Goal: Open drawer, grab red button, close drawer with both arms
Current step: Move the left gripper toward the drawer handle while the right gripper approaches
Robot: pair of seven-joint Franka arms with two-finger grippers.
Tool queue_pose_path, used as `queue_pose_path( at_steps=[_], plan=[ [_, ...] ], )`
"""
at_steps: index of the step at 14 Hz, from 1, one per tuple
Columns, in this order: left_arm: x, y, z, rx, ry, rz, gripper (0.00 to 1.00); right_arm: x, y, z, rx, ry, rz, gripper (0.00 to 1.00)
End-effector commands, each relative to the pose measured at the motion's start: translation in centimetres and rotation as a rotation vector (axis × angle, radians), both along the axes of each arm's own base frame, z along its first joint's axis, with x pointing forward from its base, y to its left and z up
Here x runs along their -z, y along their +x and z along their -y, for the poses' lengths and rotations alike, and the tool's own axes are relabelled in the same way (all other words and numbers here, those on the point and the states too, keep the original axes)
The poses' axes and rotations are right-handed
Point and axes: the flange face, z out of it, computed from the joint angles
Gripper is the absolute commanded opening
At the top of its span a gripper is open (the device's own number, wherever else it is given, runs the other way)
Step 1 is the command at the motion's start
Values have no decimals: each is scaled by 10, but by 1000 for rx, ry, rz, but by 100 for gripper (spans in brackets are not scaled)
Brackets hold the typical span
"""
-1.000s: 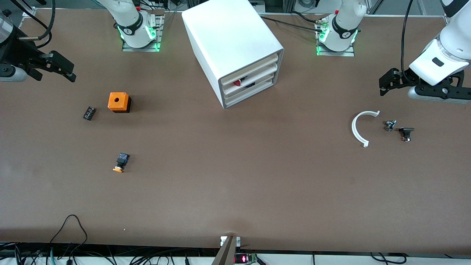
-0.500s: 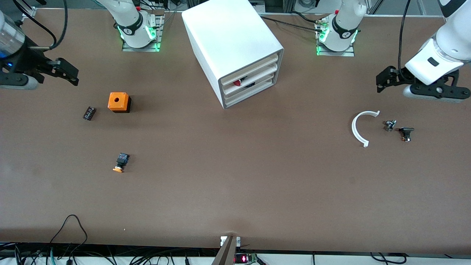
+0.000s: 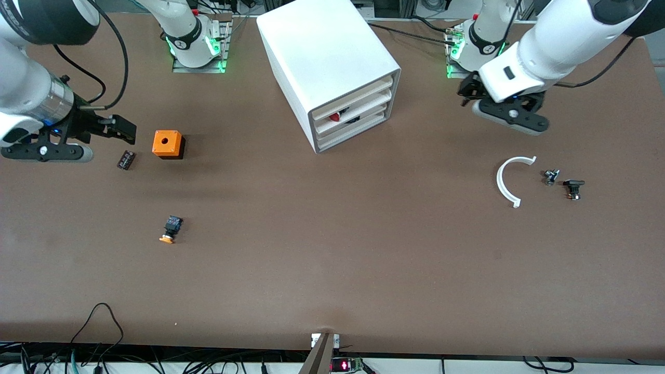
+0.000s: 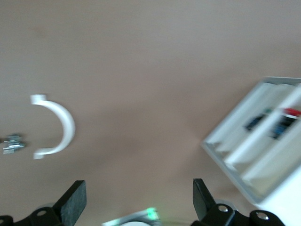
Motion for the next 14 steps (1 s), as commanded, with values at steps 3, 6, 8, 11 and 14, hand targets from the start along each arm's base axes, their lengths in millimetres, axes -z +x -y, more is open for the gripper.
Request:
queue_pose_path(
  at_steps=[3,6,8,11,14],
  plan=[
    [79,36,15,-12,-374,-255,100,39,25,-14,100,-24,-19,100],
    [122,45,29,-21,-484,-326,100,72,38,-27,187,-14,-26,100],
    [150,51,34,52,-585,-319,100,86,45,-47,243,9,-4,100],
    [200,45,37,104,-731,-349,99,109,53,-81,299,35,33,100],
    [257,15,32,78,-868,-312,97,128,54,-108,390,57,17,100]
  ],
)
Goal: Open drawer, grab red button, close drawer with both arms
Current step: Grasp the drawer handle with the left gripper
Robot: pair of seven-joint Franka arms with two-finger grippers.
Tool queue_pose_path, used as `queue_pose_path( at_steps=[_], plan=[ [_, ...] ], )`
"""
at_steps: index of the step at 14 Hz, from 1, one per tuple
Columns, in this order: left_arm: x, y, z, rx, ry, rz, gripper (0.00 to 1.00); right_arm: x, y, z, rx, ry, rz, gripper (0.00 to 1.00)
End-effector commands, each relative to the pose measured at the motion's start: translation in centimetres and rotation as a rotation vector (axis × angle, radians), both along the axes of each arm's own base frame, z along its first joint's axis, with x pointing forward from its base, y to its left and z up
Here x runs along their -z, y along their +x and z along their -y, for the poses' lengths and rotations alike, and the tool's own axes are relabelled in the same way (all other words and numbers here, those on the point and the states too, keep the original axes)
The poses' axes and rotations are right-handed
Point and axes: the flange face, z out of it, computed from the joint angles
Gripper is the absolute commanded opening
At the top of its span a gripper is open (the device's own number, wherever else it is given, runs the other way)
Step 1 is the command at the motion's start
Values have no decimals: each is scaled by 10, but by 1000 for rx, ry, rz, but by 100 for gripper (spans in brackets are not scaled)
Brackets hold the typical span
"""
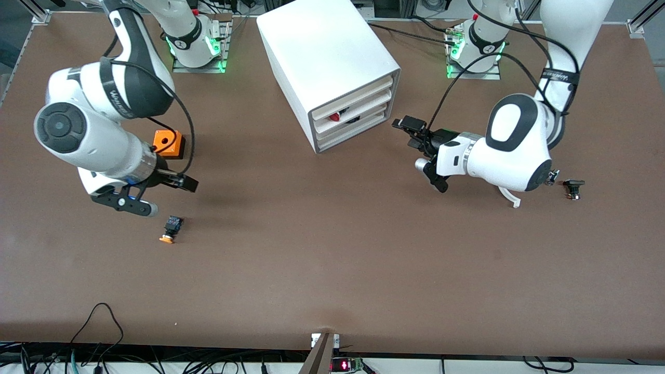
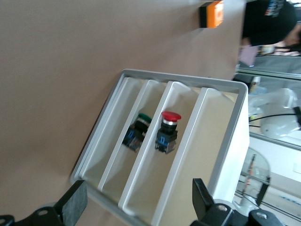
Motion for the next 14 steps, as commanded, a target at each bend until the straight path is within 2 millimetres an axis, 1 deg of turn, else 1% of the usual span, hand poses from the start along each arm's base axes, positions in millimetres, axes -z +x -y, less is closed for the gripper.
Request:
queue_pose_path(
  at_steps=[1,2,4,6,8,10,11,12,13,14],
  plan=[
    [52,-40,-7,-61,-153,21,94,12,5,-27,129,31,-2,100],
    [67,-53,-8,-84,-192,3,94,19,6,-39,161,33,8,100],
    [86,-72,-11,-91,-223,-11,92,27,6,-66,214,34,19,100],
    [106,-90,-14,-130,-280,-33,90,25,11,-95,277,38,28,100],
    [119,-110,-7,-153,-327,-47,86,25,14,-120,333,46,38,100],
    [127,-119,-9,-142,-341,-38,79,22,16,-139,393,64,43,100],
    [132,-124,-9,-135,-351,-40,69,22,16,-150,425,73,44,100],
    [138,-129,-6,-129,-357,-48,62,19,18,-160,453,81,51,100],
    [138,-134,3,-118,-364,-56,59,15,20,-168,478,92,59,100],
    [140,-135,4,-116,-368,-60,52,13,21,-178,510,111,59,100]
  ],
)
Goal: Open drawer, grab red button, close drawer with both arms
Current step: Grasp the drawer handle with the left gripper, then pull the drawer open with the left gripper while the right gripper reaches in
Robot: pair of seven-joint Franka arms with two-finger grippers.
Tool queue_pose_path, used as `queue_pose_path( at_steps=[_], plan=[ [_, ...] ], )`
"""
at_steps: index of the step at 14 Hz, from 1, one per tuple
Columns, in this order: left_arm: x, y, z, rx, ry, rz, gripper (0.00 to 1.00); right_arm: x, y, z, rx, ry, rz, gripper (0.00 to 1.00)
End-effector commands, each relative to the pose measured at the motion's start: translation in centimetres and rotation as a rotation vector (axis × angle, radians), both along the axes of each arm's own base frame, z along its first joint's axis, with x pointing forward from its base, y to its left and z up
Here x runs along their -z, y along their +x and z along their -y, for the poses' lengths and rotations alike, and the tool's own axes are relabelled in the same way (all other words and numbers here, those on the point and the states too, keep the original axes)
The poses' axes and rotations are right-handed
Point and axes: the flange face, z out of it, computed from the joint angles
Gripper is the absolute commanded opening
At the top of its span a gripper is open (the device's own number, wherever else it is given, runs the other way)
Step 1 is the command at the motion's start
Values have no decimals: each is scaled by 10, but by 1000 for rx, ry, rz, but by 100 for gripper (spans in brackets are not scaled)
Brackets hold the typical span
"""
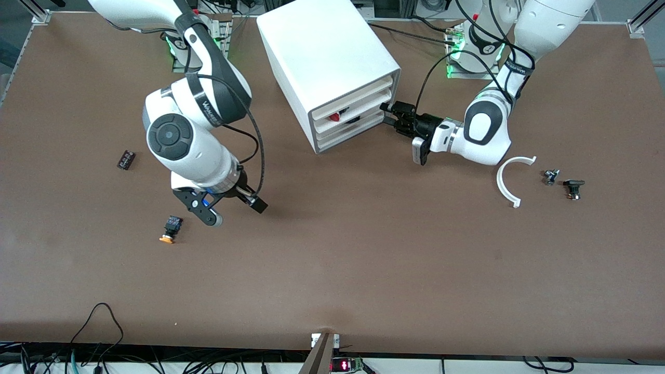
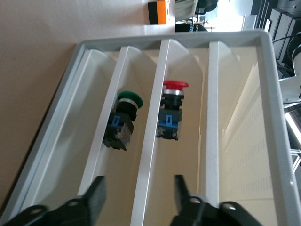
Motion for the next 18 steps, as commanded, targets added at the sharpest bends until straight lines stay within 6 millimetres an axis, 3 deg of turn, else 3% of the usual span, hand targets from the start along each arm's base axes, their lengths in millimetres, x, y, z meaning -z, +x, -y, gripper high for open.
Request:
queue_pose_path(
  at_steps=[1,9,13,18],
  plan=[
    [3,-10,12,-2,-32,10,51,-11,13,-27,100,59,9,100],
    [17,-20,34,7,12,24,47,-39,-3,-82,235,127,35,99],
    [16,-25,43,15,6,21,0,-51,-15,-106,267,151,44,100],
    [17,-23,39,5,7,11,0,-67,-28,-134,330,207,65,100]
  ],
)
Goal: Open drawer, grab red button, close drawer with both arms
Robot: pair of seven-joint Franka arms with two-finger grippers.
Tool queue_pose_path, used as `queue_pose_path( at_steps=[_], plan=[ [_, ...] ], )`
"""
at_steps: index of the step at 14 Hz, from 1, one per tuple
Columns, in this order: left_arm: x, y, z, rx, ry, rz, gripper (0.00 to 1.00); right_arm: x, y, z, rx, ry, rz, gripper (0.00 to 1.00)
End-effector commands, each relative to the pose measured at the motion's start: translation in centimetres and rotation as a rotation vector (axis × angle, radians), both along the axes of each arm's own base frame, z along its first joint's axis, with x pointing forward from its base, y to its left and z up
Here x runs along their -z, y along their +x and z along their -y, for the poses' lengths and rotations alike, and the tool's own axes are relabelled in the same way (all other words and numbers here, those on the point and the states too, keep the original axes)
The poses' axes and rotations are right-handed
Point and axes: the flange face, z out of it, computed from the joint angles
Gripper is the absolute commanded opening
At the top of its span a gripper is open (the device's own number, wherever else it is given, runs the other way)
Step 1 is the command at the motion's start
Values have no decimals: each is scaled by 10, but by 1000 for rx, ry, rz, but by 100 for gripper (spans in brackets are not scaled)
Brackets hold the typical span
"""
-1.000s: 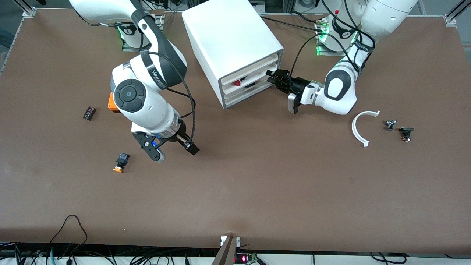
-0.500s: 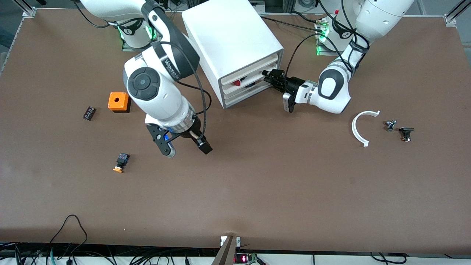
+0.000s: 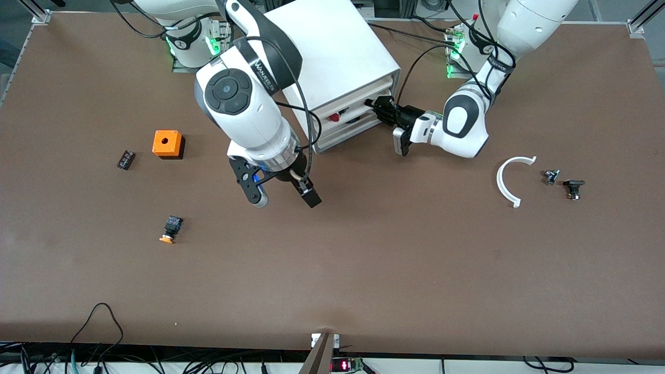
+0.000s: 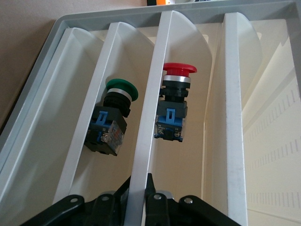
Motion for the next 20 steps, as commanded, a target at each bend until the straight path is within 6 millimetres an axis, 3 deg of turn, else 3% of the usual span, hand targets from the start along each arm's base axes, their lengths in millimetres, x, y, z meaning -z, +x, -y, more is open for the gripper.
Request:
queue_pose_path(
  at_steps=[1,5,9,11,16,17,18,20],
  plan=[
    [3,5,-4,-34,8,16,0,-6,-7,-25,45,57,11,100],
    [-12,52,-30,-87,18,53,0,1,-23,-54,74,82,16,100],
    [2,101,-66,-122,29,73,0,6,-35,-71,85,89,9,100],
    [1,115,-69,-131,26,88,0,15,-47,-87,73,84,-2,100],
    [5,132,-83,-160,22,100,0,59,-71,-121,35,36,-26,100],
    [5,134,-86,-161,26,102,30,66,-73,-122,18,11,-16,100],
    [4,136,-93,-172,25,106,99,76,-78,-126,-14,-24,-4,100],
    [-2,139,-104,-175,21,109,100,104,-93,-134,-107,-101,9,100]
  ],
)
